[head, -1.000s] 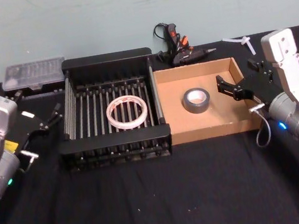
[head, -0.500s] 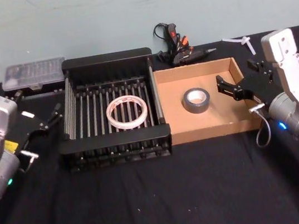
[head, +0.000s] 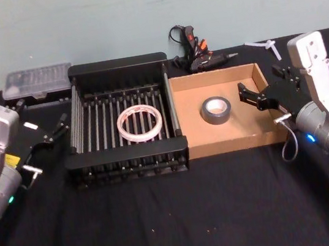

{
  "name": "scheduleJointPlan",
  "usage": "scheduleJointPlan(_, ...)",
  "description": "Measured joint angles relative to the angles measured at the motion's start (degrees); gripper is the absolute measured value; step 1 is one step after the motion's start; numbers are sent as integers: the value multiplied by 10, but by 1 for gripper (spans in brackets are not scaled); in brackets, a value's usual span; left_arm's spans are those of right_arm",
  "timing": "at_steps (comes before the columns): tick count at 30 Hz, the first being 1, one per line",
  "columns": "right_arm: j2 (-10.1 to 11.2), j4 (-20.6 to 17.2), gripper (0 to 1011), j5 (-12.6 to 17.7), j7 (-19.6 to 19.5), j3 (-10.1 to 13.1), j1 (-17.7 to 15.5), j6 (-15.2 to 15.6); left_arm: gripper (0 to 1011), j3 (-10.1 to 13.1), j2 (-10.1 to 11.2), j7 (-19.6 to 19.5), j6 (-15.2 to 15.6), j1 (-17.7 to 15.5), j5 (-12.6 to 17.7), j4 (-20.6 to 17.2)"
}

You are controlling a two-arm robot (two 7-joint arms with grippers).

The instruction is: Pick up the white tape and place it into the black box , Pick up the silver tape and place it into the brown box.

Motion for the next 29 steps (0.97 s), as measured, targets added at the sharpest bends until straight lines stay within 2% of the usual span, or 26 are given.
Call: scheduleJointPlan(29, 0, 0, 1002, 0, 0, 0, 0, 0, 1001, 0, 0, 0, 0, 0, 0, 0)
